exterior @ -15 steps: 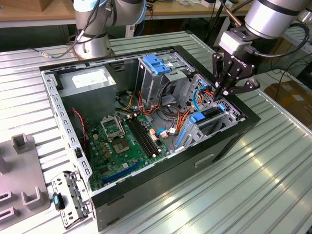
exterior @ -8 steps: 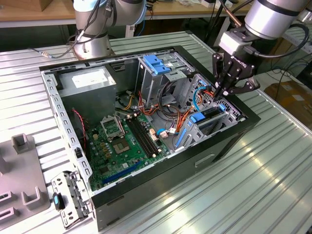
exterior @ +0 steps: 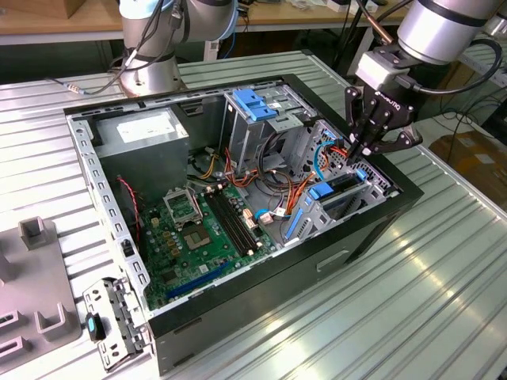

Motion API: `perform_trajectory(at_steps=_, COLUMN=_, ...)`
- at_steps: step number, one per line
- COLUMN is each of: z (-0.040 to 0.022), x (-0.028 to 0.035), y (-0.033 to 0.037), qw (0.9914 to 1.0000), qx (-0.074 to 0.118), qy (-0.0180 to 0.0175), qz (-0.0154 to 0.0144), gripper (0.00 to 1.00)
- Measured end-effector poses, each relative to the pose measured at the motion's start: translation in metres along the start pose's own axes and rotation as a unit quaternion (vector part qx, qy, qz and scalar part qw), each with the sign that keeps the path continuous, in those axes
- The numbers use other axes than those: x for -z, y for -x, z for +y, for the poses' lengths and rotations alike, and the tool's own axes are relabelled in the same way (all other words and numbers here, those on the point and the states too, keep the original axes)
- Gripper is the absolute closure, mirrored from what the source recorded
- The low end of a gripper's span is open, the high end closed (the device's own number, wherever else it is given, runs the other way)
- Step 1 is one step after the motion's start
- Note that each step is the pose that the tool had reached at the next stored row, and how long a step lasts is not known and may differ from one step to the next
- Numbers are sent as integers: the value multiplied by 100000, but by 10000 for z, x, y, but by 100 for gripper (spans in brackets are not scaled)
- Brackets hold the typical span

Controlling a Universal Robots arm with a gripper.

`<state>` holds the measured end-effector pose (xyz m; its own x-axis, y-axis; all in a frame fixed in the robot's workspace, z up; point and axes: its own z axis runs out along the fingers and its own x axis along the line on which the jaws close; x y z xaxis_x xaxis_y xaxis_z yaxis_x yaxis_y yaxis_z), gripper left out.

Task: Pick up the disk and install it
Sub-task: 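Insert the first disk wire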

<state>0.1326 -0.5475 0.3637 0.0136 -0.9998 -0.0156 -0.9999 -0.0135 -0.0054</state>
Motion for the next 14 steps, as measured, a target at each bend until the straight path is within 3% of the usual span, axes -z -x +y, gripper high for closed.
perform_trajectory(at_steps=14, z=11, x=-2, y=-1, qw=100000, qx=8, qy=-122, qz=-34, gripper=84)
